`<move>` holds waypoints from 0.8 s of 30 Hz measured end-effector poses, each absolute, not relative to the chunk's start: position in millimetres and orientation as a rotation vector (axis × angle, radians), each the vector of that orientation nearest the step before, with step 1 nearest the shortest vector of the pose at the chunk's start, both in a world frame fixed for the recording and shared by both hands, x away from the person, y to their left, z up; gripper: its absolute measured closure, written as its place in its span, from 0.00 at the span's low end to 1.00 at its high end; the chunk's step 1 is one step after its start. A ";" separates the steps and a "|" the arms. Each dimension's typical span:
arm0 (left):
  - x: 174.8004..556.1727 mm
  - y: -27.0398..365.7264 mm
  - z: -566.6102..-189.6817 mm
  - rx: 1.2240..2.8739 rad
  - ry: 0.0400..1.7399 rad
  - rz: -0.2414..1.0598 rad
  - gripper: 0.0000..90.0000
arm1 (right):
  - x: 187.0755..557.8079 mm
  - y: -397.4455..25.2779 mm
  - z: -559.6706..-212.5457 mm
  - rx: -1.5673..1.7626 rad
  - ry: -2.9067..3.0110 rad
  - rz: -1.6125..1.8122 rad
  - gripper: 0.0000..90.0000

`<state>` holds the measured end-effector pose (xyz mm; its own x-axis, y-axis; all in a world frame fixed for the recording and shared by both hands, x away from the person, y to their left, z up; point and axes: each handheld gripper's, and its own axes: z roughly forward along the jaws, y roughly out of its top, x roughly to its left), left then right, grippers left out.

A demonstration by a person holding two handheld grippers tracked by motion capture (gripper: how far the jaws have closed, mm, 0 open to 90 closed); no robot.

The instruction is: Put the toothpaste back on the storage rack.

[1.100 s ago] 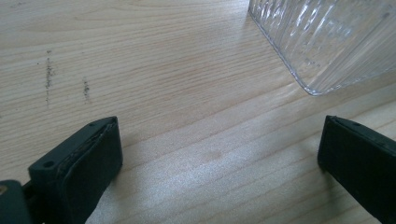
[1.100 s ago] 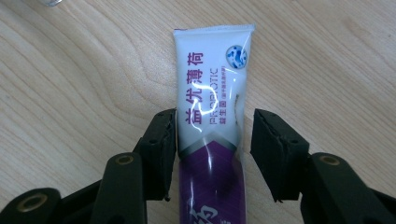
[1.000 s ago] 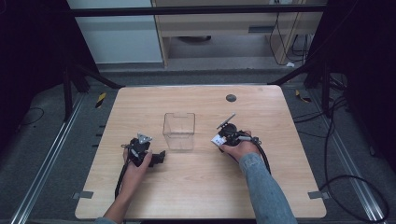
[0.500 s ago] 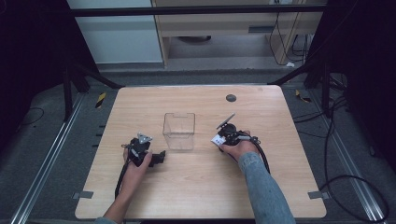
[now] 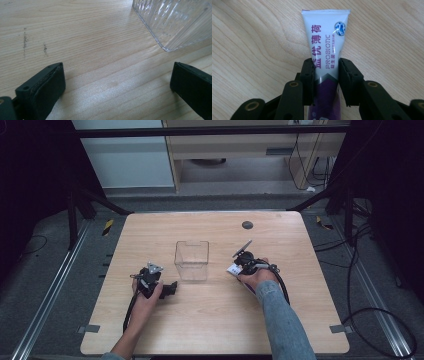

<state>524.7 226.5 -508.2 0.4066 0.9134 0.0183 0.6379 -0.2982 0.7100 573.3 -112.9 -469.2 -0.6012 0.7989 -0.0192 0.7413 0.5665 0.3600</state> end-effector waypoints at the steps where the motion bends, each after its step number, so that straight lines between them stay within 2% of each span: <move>1: 524.7 226.4 -508.2 2.042 1.315 0.570 0.00 | 573.2 -112.8 -469.1 1.295 2.618 0.476 0.76; 10: 524.9 226.4 -508.1 2.043 1.314 0.570 0.00 | 568.8 -115.3 -461.7 1.339 2.571 0.523 0.87; 16: 524.9 226.4 -508.1 2.043 1.314 0.570 0.00 | 565.2 -120.2 -459.2 1.374 2.526 0.570 0.88; 24: 524.9 226.4 -508.1 2.043 1.314 0.570 0.00 | 556.1 -124.9 -434.5 1.377 2.459 0.729 0.88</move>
